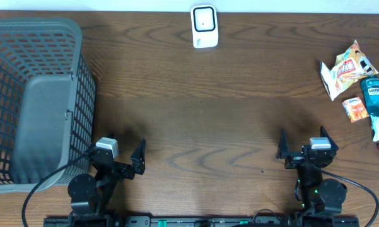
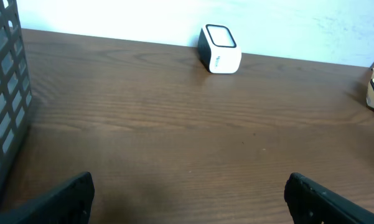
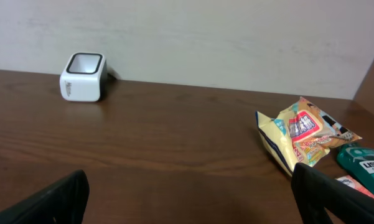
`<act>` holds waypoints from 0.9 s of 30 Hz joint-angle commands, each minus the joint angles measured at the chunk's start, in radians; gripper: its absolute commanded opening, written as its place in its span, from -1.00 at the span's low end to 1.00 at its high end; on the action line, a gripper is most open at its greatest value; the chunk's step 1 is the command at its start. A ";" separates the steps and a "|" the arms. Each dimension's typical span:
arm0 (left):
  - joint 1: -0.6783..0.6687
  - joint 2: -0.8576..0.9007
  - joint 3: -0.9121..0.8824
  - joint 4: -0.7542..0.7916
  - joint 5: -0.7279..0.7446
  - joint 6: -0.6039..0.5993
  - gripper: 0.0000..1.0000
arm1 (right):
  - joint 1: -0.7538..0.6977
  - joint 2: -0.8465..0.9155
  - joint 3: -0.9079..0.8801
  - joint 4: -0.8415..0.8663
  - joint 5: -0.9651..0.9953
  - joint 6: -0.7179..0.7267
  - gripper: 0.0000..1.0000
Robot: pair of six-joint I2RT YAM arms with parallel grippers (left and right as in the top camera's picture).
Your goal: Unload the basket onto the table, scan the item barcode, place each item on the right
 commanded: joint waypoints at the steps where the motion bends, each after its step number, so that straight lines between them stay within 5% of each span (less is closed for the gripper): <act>1: 0.004 -0.002 -0.020 -0.011 -0.002 -0.006 0.96 | -0.008 -0.007 -0.001 -0.008 0.021 -0.020 0.98; 27: 0.004 -0.002 -0.020 -0.011 -0.002 -0.006 0.96 | 0.017 -0.006 -0.001 -0.007 0.041 -0.101 0.99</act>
